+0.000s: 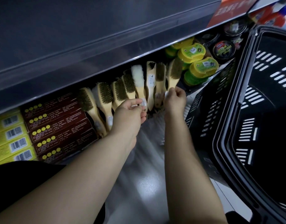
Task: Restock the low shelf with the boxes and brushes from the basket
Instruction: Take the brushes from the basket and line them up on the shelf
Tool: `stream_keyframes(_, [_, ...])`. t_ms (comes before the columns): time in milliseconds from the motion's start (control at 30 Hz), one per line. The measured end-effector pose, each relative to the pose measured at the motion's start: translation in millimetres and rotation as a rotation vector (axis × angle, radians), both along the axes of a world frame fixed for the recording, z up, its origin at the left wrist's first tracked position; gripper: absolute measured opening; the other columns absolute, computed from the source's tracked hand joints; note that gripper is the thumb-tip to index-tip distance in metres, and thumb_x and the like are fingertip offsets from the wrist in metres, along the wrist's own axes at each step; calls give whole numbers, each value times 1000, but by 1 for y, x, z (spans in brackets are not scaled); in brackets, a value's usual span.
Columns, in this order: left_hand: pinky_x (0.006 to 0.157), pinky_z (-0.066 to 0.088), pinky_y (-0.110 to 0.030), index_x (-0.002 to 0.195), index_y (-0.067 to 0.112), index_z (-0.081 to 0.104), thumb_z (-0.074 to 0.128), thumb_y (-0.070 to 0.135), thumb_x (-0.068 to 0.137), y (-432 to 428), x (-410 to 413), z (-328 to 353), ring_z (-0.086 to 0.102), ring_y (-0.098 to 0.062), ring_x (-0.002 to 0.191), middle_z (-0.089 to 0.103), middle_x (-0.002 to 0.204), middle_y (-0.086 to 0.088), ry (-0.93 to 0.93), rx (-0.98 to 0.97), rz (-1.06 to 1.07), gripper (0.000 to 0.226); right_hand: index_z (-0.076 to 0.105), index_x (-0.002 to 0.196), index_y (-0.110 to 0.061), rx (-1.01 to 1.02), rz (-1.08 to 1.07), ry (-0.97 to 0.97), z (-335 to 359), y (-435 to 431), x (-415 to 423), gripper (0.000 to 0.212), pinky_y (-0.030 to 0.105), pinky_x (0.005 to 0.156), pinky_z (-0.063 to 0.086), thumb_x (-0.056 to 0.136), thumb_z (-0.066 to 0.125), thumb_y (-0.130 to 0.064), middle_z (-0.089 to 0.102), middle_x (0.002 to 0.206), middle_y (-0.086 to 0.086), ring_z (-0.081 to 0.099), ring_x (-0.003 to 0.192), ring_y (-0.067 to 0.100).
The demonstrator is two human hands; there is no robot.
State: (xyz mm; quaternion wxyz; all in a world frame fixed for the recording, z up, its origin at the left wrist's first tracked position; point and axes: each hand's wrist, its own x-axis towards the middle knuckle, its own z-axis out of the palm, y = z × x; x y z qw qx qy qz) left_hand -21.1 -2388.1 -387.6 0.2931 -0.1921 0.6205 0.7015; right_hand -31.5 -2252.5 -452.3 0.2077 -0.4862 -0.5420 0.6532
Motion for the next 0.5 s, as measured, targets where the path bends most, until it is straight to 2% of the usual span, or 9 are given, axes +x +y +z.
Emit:
stream_keyframes(67, [62,53,-13,85,20,63,48,1,93,0,1,2,55,-5,62,60,74,4,-7,-6,-7,25,54,106,-6,149,-54,-158,-15,11,-9,16,34,81,46,96,43,-12,56,93,6,54,85,16])
stream_keyframes(133, [60,52,-12,85,18,63,49,-1,92,-2,2,4,55,-5,62,61,74,5,1,-23,-7,25,54,118,-5,232,-11,-242,-29,19,-16,26,22,72,39,97,44,-16,61,103,8,51,87,15])
stream_keyframes(200, [58,51,-11,85,18,63,48,-2,91,-6,4,7,55,-5,63,61,76,4,9,-33,0,25,54,121,-8,271,74,-298,-39,22,-21,28,17,67,34,98,43,-18,63,112,9,54,90,16])
stream_keyframes(300, [59,52,-10,87,19,64,47,0,91,-11,11,11,58,-6,69,63,80,5,23,-62,-12,26,55,124,-10,277,145,-339,-48,26,-25,30,22,77,40,97,41,-15,64,116,11,59,103,25])
stream_keyframes(433, [61,53,-11,86,18,66,48,0,90,-20,22,17,59,-7,73,66,85,3,60,-107,-28,26,60,119,-10,350,187,-340,-51,28,-22,31,29,82,45,95,41,-10,64,114,13,60,103,29])
stream_keyframes(500, [61,53,-12,83,19,65,48,-1,89,-27,27,19,59,-7,72,66,84,3,72,-133,-25,26,57,124,-9,355,184,-335,-49,26,-20,34,33,91,47,94,41,-10,59,122,15,58,108,30])
